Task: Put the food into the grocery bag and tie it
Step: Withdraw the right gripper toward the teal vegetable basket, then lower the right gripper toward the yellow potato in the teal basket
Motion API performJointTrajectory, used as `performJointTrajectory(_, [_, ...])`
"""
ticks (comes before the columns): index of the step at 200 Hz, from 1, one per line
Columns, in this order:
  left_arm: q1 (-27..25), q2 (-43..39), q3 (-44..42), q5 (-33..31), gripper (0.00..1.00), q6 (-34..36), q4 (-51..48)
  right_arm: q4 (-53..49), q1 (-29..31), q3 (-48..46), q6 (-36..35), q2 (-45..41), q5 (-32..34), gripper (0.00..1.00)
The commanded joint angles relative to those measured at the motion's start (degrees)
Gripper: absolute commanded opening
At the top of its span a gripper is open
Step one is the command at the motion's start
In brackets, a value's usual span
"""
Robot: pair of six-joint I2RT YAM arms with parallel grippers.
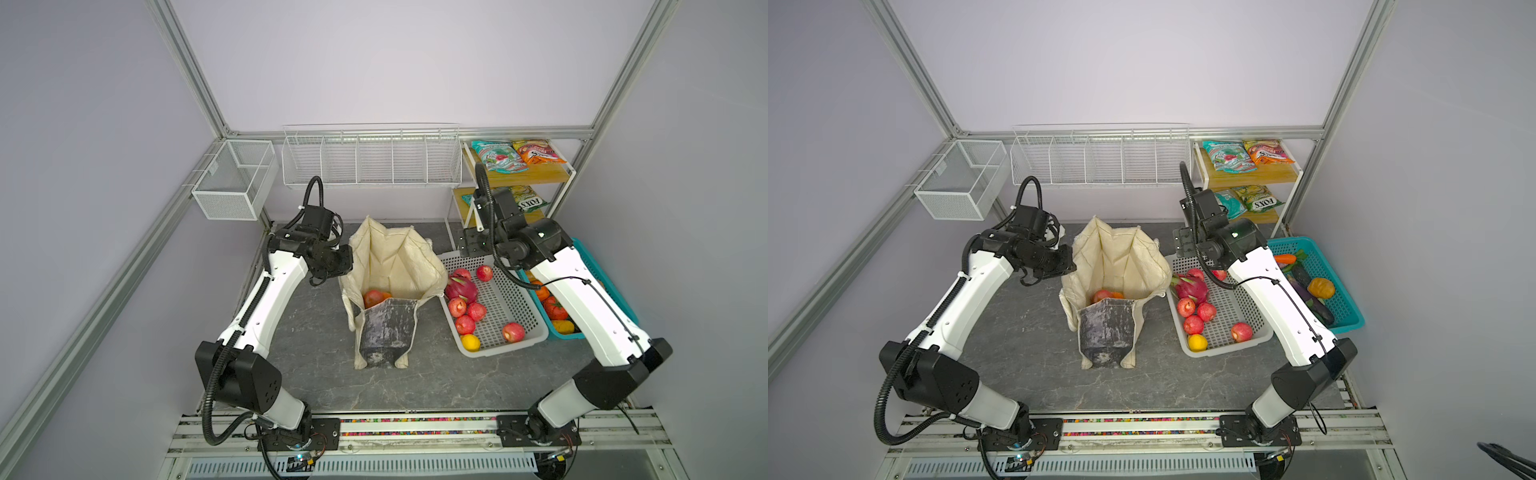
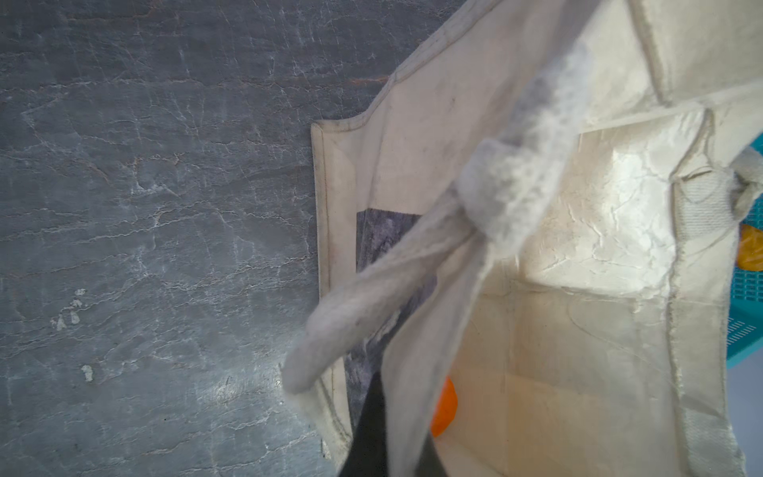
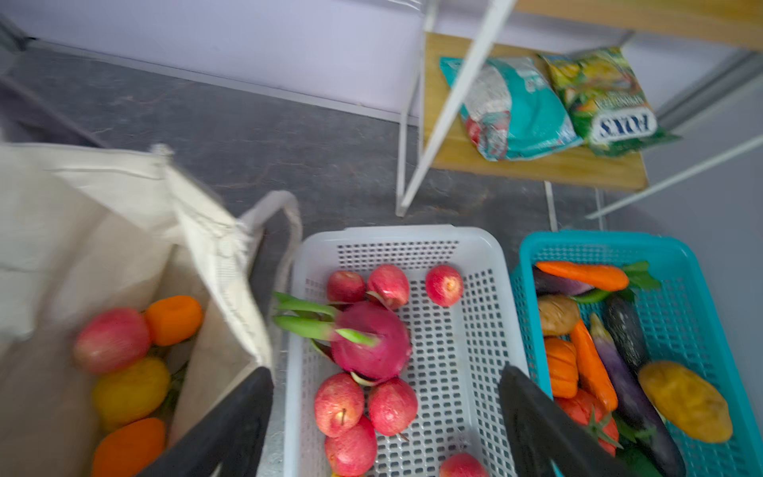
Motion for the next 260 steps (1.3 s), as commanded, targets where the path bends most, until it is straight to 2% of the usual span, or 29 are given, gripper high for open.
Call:
performJointTrajectory(1, [-0.17,0.18,1.77,-0.64,0.00,-0.07,-1.00,1.83,-5.14,-6.09,6.25,-4.32,1.98,0.88])
performJointTrajectory(35, [-0.17,0.39,2.27,-0.55,0.00,-0.33,-0.85,8.22,-16.97,-18.31,18.89,-11.06,2.02,0.88])
performJointTrajectory(56, [-0.12,0.48,2.44,-0.36,0.00,-0.35,-0.56,10.42,-24.76,-24.84,30.46,-13.80,1.71,0.88])
performJointTrajectory(74, [-0.17,0.57,2.50,-0.16,0.00,-0.35,-0.50,10.45,-29.85,-27.81,38.82,-13.35,0.40,0.88])
performJointTrajectory(99, [-0.16,0.69,2.97,0.20,0.00,-0.27,-0.80,8.56,-33.82,-27.61,45.52,-9.87,4.15,0.88])
performJointTrajectory(142, [-0.17,0.57,3.14,-0.36,0.00,-0.24,-1.48,6.73,-38.75,-24.53,51.40,-2.79,10.43,0.88])
performJointTrajectory(173, [-0.17,-0.13,2.19,-0.54,0.00,-1.75,-0.39,7.44,-41.34,-23.45,52.73,2.11,12.85,0.88])
performJointTrajectory(224, [-0.17,0.39,2.41,-2.32,0.00,-3.23,-0.45,11.63,-45.23,-22.48,53.96,7.80,11.94,0.88])
performJointTrajectory(260, [-0.17,0.56,2.66,-3.73,0.00,-4.69,-0.08,13.60,-47.51,-21.10,52.13,10.80,11.51,0.88])
